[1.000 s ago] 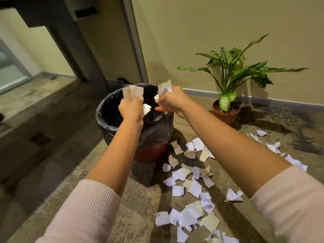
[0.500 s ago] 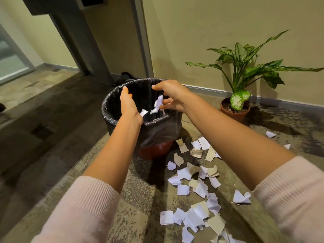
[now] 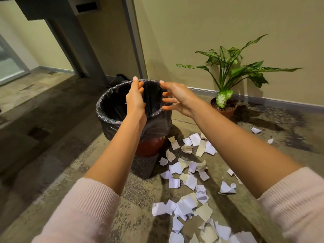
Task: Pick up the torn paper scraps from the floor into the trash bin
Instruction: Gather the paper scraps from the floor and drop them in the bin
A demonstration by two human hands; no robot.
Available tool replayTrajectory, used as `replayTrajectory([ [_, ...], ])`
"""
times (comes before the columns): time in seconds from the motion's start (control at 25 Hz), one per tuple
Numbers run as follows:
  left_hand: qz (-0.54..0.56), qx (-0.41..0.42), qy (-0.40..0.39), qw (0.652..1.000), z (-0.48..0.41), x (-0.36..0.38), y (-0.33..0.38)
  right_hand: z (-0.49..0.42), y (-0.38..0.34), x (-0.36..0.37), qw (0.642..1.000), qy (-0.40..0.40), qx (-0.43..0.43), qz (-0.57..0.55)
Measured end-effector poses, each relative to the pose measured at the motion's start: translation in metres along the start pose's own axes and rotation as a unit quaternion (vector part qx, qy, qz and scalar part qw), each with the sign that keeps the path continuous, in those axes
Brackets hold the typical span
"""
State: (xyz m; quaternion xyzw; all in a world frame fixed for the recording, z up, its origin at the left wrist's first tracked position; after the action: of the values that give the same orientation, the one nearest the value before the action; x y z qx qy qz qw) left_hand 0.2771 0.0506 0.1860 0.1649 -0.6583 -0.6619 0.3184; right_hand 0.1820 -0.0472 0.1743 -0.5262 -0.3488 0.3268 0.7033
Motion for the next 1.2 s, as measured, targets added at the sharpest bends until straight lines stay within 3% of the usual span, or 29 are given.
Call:
replayTrajectory([
  [0.24,-0.074,0.018,-0.095,0.993,0.039,0.063,-0.031,0.061,0.044,-0.055,0.998,0.048,0.032,0.031],
  [0.6,-0.248,-0.091,-0.264,0.928,0.097,0.126,-0.179,0.16,0.172,-0.116,0.972,0.083,0.203,0.09],
  [0.92,-0.438,-0.143,-0.492,0.738,0.161,0.169,-0.269,0.239,0.25,-0.149,0.913,0.077,0.325,0.235],
  [1.08,-0.491,-0.143,-0.585,0.63,0.204,0.173,-0.307,0.266,0.298,-0.14,0.858,-0.029,0.409,0.309],
  [1.2,-0.571,-0.097,-0.628,0.519,0.23,0.165,-0.328,0.287,0.324,-0.125,0.811,-0.099,0.449,0.362],
])
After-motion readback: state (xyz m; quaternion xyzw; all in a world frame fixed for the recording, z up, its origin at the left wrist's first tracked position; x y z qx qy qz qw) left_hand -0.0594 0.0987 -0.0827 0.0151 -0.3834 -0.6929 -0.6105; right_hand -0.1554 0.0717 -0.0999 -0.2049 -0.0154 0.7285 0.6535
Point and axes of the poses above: each hand's wrist, its own z-axis away from the middle knuckle, its own x-axis out of the palm, y = z × x, the point moved 7 cm from there along -z, towards the middle knuckle, and after that the axes turned 14 degrees about -y, right-handed, at the moved point
